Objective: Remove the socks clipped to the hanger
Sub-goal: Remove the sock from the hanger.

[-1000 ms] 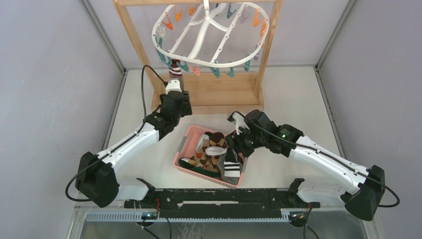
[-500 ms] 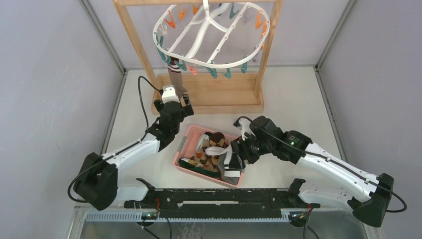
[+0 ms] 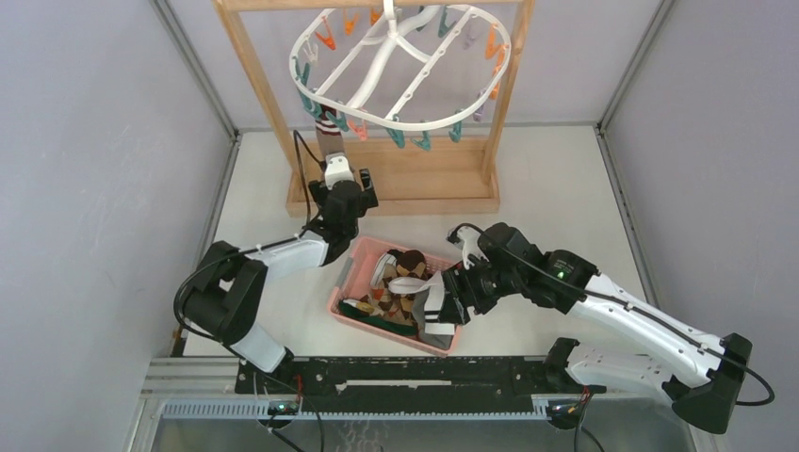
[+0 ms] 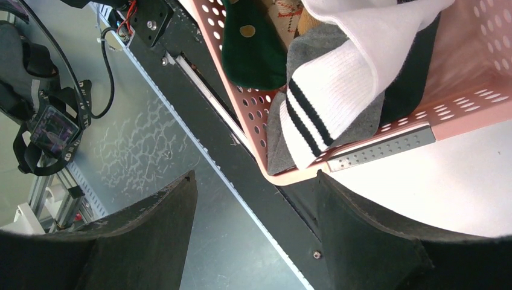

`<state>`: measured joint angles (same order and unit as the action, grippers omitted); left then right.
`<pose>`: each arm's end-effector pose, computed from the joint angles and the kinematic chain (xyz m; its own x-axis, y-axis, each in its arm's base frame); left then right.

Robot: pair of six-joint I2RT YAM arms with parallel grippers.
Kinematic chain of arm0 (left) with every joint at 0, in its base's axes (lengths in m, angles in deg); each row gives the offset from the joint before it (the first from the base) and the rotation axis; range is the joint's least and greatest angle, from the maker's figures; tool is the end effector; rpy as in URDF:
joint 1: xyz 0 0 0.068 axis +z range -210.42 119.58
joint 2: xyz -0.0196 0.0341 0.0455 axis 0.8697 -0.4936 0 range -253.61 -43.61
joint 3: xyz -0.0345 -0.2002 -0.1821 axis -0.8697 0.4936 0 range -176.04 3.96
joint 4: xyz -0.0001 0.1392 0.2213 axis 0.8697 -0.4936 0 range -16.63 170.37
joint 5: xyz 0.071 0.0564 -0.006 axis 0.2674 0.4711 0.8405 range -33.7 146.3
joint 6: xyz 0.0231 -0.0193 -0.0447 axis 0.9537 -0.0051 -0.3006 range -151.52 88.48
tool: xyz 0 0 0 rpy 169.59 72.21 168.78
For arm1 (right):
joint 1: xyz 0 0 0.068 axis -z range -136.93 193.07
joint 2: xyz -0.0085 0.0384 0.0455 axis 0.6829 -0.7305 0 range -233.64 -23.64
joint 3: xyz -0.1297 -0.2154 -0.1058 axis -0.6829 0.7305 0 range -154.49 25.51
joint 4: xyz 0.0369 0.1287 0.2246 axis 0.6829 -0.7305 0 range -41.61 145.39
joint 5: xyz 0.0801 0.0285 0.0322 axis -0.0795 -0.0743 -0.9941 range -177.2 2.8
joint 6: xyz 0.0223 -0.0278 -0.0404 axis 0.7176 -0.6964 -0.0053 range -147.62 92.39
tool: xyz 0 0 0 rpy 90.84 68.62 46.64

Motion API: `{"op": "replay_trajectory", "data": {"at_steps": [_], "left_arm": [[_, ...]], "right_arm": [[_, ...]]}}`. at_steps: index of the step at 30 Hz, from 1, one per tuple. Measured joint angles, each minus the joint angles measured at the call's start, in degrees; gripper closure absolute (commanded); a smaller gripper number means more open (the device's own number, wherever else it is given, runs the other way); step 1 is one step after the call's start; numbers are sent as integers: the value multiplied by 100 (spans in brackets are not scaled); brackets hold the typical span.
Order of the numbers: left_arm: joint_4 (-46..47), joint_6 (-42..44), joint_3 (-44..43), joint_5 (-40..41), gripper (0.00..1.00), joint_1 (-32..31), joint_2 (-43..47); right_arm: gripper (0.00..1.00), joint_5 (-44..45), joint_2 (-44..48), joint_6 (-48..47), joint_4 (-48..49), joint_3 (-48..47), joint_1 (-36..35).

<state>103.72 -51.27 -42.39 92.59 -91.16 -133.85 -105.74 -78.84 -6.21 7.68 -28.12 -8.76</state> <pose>0.2989 -0.1534 0.2149 -0.2620 -0.1611 -0.9515 -0.1626 0.9792 -0.1210 0.1062 0.1534 0.3019 -0.7550 -0.4005 -0.5193 -0.6423 0.6112 0.4625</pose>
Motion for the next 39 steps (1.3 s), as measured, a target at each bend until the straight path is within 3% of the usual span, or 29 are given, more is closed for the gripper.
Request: {"op": "replay_trajectory", "data": {"at_steps": [3,6,10,12,13,20,39], "left_arm": [[13,-22,-236,85,1,72,-151],[20,-13,-470,223,16,125,-280],[103,55,-546,407,61,155,-297],[133,164,-553,448,89,184,-297],[138,225,-553,459,98,201,-297],[-223,330,-553,448,100,278,0],[-4319,-138,-1384,-483,100,153,3106]], "right_arm": [[23,0,26,-2,-4,0,0],[23,-2,37,-4,-7,0,2],[23,-4,61,-4,-4,9,7],[23,-7,105,-4,-7,46,7],[23,-11,131,-2,-7,68,9],[23,-44,177,42,61,109,11],[23,177,-68,466,1088,-42,50]]}}
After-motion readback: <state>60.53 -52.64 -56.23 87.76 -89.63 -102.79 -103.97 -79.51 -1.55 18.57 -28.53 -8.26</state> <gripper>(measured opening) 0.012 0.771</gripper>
